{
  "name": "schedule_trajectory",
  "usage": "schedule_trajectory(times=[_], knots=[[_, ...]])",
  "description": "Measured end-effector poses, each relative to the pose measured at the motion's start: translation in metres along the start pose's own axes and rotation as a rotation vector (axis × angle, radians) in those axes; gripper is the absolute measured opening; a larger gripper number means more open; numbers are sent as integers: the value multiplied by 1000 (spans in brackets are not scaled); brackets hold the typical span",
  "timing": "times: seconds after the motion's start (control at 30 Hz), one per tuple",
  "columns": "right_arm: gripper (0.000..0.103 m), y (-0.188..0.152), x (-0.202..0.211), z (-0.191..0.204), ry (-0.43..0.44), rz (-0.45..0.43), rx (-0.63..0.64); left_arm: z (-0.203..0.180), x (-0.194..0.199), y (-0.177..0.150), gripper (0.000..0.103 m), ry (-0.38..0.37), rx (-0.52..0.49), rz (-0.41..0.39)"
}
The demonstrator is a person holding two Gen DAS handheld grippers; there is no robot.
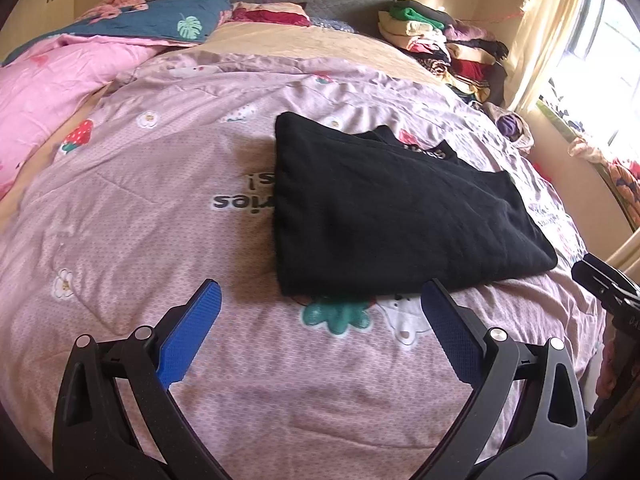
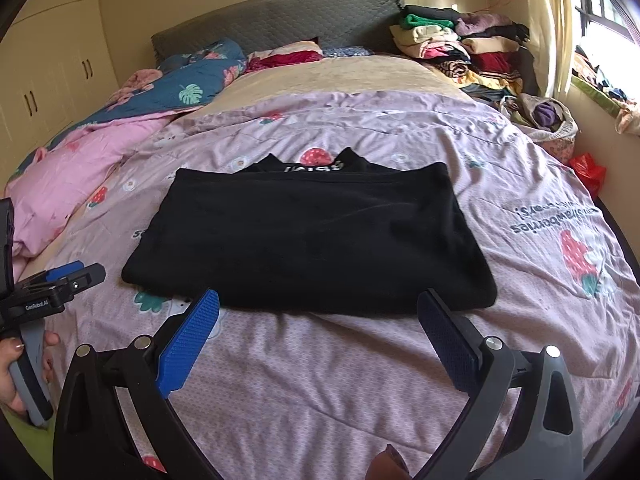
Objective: Fold small clothes
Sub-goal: 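Withdraw both open grippers from the folded black shirt, then move the left gripper to the side edge of the folded shirt and grasp it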
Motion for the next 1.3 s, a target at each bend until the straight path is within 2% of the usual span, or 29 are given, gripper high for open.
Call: schedule_trajectory(times=[0.33, 0.67, 1.0, 1.3], knots=[[99, 6, -15, 52, 32, 20, 90, 31, 3, 8, 94, 25, 45, -20], [99, 2, -38, 117, 63, 47, 228, 57, -9, 31, 94, 55, 58, -35], [99, -16, -77, 162, 28, 85, 375, 69, -37, 47, 94, 52, 63, -16], [99, -30, -112, 176, -18, 105, 460, 78, -65, 67, 94, 58, 66, 0]])
Point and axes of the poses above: each gripper's, at about its wrist camera, not at the fingertips, and x roughly against the way its jaws point, z to its left, y to its top, the point moved 8 cm from there along -x, roughly the way its jaws point, and after that the axes turned 8 degrees about -y, right-handed, at the moved point
